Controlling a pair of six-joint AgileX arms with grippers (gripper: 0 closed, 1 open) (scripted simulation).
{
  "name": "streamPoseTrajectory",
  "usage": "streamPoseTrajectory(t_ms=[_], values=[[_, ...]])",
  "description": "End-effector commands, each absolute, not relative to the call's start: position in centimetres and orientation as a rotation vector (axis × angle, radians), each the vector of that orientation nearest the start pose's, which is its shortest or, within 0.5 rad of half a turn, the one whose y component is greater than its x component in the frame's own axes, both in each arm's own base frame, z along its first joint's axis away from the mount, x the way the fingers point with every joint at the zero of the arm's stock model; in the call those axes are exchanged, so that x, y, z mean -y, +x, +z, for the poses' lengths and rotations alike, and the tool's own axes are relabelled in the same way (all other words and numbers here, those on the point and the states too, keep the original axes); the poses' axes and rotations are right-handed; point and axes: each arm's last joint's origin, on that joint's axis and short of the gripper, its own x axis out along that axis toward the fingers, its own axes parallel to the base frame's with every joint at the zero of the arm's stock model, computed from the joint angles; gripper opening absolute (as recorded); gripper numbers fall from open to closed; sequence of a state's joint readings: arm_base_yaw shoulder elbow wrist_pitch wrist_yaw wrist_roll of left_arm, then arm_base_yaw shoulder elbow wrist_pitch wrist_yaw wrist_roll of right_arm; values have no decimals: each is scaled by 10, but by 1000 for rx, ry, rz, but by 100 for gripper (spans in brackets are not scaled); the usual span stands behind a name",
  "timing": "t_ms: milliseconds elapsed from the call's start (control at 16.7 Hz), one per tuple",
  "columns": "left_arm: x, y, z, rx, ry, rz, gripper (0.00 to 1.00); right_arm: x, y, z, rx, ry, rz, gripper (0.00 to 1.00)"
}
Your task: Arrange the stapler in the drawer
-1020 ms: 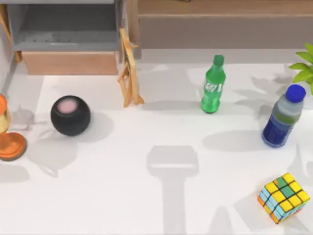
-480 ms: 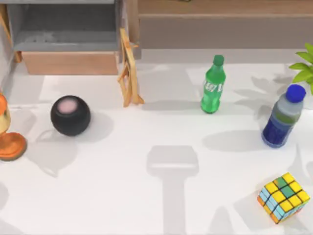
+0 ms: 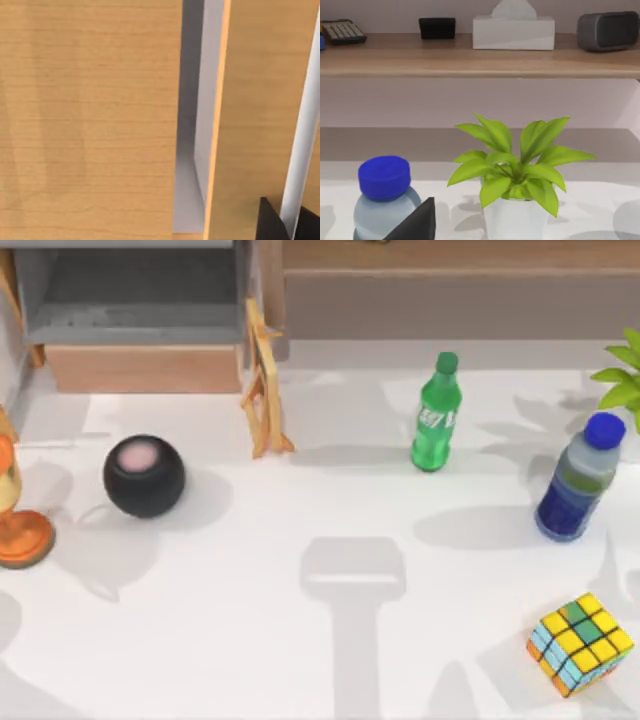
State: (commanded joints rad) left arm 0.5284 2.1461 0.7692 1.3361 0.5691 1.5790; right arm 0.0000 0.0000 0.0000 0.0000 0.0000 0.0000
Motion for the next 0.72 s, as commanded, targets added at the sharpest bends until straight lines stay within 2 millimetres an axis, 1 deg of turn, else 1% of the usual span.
streamPoseTrajectory(t_ms=[240,360,540,600,720], values=[[-176,364,91,-1,1555,-21,0,1,106,160,0,0,0,100],[-174,376,90,-5,1551,-26,0,1,106,160,0,0,0,100],[-173,378,90,-7,1550,-28,0,1,106,160,0,0,0,100],[-175,376,90,-13,1547,-26,0,1,106,160,0,0,0,100],[-175,380,88,-14,1546,-32,0,1,106,160,0,0,0,100]])
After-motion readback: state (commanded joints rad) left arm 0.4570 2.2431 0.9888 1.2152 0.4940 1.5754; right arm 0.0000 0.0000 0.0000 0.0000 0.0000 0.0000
